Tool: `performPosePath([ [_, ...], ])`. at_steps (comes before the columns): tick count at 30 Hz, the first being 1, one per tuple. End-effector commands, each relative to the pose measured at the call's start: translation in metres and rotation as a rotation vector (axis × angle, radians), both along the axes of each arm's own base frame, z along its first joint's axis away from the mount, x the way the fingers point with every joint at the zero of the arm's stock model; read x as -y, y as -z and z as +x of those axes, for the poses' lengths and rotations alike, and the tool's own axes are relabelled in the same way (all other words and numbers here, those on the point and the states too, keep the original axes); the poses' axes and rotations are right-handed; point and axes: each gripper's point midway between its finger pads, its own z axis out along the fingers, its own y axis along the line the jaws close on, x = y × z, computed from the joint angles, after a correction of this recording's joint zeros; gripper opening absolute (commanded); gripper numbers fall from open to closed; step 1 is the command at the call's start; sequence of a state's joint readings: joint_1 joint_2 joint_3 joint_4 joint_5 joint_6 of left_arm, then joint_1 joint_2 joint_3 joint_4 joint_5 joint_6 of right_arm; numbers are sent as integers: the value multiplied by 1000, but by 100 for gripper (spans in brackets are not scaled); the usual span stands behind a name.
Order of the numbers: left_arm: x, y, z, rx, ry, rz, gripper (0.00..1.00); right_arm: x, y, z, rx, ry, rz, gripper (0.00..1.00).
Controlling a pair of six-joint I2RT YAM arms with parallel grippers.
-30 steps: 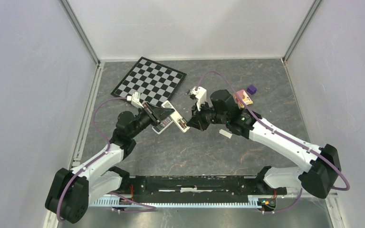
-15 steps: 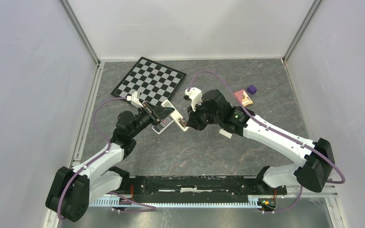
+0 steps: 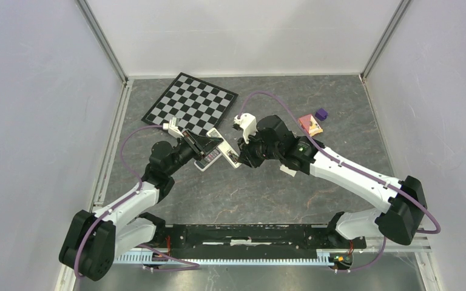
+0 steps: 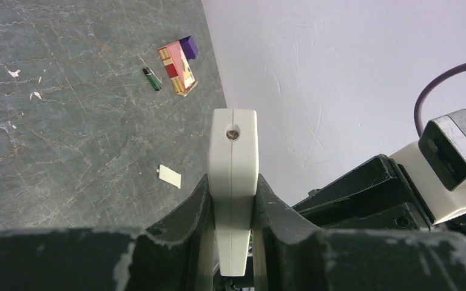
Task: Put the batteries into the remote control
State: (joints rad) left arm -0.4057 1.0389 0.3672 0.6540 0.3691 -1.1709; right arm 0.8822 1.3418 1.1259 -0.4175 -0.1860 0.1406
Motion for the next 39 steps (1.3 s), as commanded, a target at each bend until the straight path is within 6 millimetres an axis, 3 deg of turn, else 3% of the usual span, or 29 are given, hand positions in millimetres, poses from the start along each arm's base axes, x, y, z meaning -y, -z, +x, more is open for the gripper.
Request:
performPosePath([
  [1, 3, -34, 0, 71, 14, -88, 2, -13, -14, -4, 16, -45, 36, 23],
  [6, 3, -32, 0, 58, 11, -86, 2, -14, -15, 0, 13, -13, 45, 25],
  [13, 3, -29, -1, 26, 11, -101, 2, -21, -16, 5, -9, 38, 100, 14],
  [22, 0, -28, 2, 17, -11, -86, 2, -20, -21, -1, -16, 14, 111, 24],
  [33, -1, -26, 6, 19, -29, -66, 2, -14, -18, -5, -21, 8, 85, 16],
  [39, -1, -27, 6, 17, -28, -64, 2, -13, -25, 1, 5, 34, 92, 22],
])
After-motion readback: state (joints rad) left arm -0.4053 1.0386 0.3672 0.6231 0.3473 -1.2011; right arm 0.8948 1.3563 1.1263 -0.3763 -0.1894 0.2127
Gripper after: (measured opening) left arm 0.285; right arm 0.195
